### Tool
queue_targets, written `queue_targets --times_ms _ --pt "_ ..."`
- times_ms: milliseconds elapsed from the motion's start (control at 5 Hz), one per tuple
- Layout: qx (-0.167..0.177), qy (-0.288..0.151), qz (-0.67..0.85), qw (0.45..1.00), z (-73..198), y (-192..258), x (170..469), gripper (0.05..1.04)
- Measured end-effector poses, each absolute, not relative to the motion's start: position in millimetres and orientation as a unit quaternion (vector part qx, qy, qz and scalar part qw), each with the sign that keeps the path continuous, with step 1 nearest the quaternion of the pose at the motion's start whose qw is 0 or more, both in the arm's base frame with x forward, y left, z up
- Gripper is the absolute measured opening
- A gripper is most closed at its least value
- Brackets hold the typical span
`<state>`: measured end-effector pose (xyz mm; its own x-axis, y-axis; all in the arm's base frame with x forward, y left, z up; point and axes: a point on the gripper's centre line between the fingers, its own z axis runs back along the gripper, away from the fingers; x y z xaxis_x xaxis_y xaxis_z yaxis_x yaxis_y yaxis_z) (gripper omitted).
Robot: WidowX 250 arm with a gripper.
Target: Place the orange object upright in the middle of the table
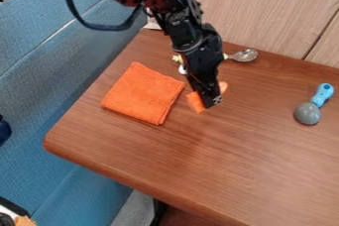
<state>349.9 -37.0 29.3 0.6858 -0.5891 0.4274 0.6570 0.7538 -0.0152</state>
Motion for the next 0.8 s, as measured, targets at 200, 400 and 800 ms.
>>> queue_targets --times_ms 200,400,800 --pt "-0.128 -0.282 -0.354 0.882 40 -44 365 0.513" --pt "-0.169 -0.3 -0.385 0.856 24 -53 370 0.513" --pt "-0.197 -0.319 -0.423 0.825 16 -61 373 0.513"
